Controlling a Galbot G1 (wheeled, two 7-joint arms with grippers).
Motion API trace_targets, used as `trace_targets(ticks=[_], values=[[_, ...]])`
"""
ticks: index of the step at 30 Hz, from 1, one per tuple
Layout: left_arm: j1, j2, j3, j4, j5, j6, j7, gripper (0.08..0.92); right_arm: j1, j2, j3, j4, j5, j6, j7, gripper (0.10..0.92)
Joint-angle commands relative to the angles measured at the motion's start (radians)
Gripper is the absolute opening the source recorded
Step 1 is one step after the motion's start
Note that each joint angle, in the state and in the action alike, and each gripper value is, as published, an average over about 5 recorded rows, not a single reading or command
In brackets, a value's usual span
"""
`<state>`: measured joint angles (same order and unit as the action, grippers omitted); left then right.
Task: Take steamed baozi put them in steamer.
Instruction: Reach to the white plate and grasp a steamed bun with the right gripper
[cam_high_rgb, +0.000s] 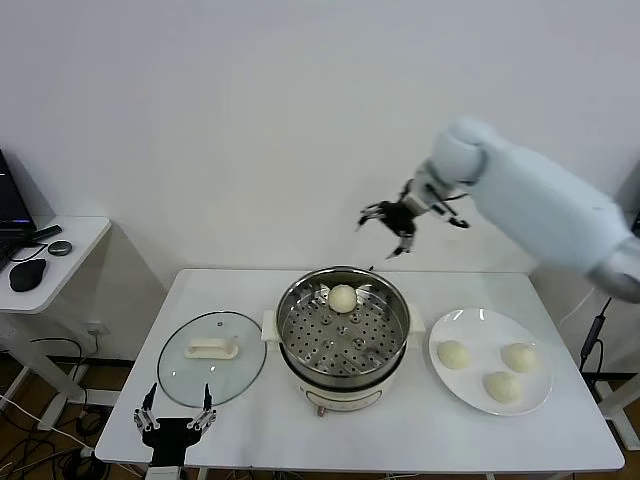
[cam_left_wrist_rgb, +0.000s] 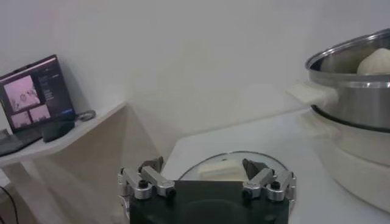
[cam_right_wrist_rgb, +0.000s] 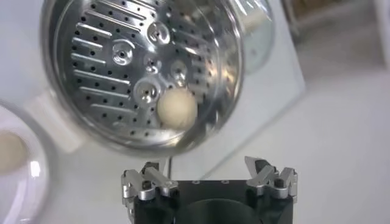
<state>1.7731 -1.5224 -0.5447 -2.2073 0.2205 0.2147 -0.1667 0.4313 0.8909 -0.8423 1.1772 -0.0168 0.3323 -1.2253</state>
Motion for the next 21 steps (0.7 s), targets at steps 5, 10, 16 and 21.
trace_targets(ticks=[5,10,16,21], values=[[-0.012,0.0,0.015,0.007,-0.012,0.009,0.013,0.823,-0.158,-0.452,0.001,0.32,0.134,-0.708,-0.08,0.823],[0.002,0.003,0.009,0.007,-0.012,0.008,0.013,0.823,-0.372,-0.45,0.096,0.322,0.006,-0.692,-0.084,0.823],[0.005,-0.003,0.001,0.013,-0.012,0.012,0.014,0.823,-0.552,-0.394,0.221,0.267,-0.138,-0.648,-0.086,0.823],[0.001,-0.005,0.0,0.025,-0.012,0.015,0.015,0.823,-0.597,-0.314,0.272,0.188,-0.198,-0.595,-0.08,0.823]])
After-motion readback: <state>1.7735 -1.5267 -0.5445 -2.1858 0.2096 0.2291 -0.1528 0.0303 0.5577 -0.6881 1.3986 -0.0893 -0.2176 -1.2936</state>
